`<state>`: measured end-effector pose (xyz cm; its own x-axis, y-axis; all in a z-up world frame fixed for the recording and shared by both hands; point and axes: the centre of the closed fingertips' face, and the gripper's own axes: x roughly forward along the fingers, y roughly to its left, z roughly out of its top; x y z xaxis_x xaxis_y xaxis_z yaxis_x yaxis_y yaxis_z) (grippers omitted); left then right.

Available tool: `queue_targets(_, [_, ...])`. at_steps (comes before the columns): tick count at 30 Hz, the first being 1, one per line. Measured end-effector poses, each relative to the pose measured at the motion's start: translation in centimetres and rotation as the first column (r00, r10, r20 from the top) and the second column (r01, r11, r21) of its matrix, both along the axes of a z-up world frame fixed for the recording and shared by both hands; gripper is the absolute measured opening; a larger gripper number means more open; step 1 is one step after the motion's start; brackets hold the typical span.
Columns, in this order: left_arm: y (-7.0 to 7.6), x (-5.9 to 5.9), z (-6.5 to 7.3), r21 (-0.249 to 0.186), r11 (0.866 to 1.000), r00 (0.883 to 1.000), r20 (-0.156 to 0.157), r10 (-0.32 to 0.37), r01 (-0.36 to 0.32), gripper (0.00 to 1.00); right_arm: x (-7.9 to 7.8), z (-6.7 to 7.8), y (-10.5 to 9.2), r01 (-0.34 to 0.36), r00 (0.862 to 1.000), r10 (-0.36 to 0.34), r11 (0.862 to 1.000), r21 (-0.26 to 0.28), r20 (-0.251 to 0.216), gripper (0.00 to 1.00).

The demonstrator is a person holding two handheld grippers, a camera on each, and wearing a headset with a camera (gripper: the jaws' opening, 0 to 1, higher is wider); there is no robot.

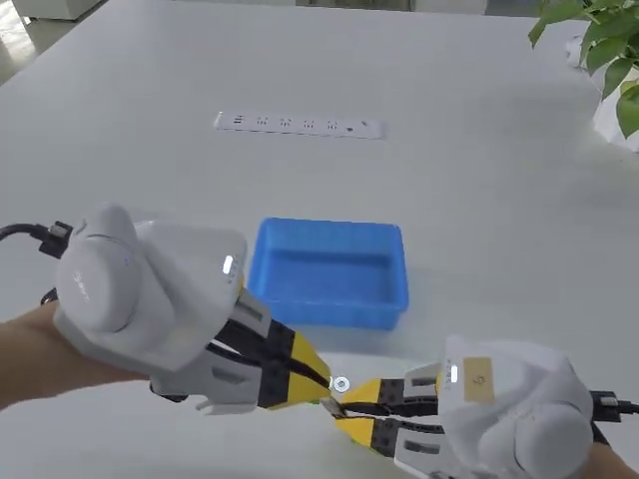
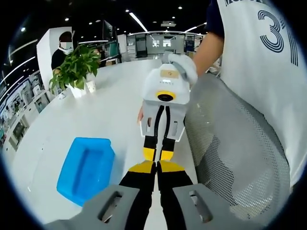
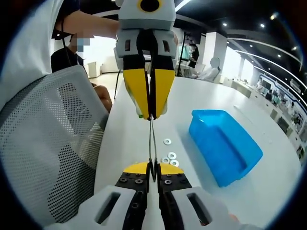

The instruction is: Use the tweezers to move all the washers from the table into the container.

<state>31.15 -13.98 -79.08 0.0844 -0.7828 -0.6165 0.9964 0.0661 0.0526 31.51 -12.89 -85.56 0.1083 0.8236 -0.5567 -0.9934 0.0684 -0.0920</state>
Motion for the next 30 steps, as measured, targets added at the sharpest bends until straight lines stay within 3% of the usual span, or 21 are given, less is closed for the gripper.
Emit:
queue_targets(12, [0.4,0.3,-0.6,-0.033,0.999,1.000,-0.003,0.018,-0.019,0.06,0.0,-0.1,-0.4,-0.032,0.999,0.032,0.999,0.006,-0.016,0.06])
queue_targets(21, [0.9,0.4,-1.0,-0.010,0.999,0.999,-0.027,0.040,-0.040,0.05,0.1,-0.1,-0.3,-0.019,1.000,0.019,0.999,0.026,-0.025,0.06])
queue_targets(23, [0.7,0.1,-0.9,-0.008,0.999,0.999,-0.034,0.031,-0.031,0.05,0.0,-0.1,-0.3,-0.019,1.000,0.019,0.999,0.028,-0.025,0.06])
queue_targets(25, [0.3,0.0,-0.7,-0.006,1.000,1.000,-0.019,0.019,-0.020,0.05,-0.1,0.0,-0.4,-0.022,1.000,0.022,0.999,0.023,-0.014,0.06])
queue_targets(27, [-0.5,0.0,0.1,-0.041,0.999,1.000,-0.014,0.013,-0.014,0.05,-0.1,0.2,-0.2,-0.023,1.000,0.023,0.999,0.029,-0.006,0.07])
queue_targets(30, [-1.1,0.1,0.3,-0.051,0.999,1.000,-0.002,0.004,-0.004,0.05,-0.1,0.4,0.4,-0.033,0.999,0.032,0.999,0.026,0.018,0.07])
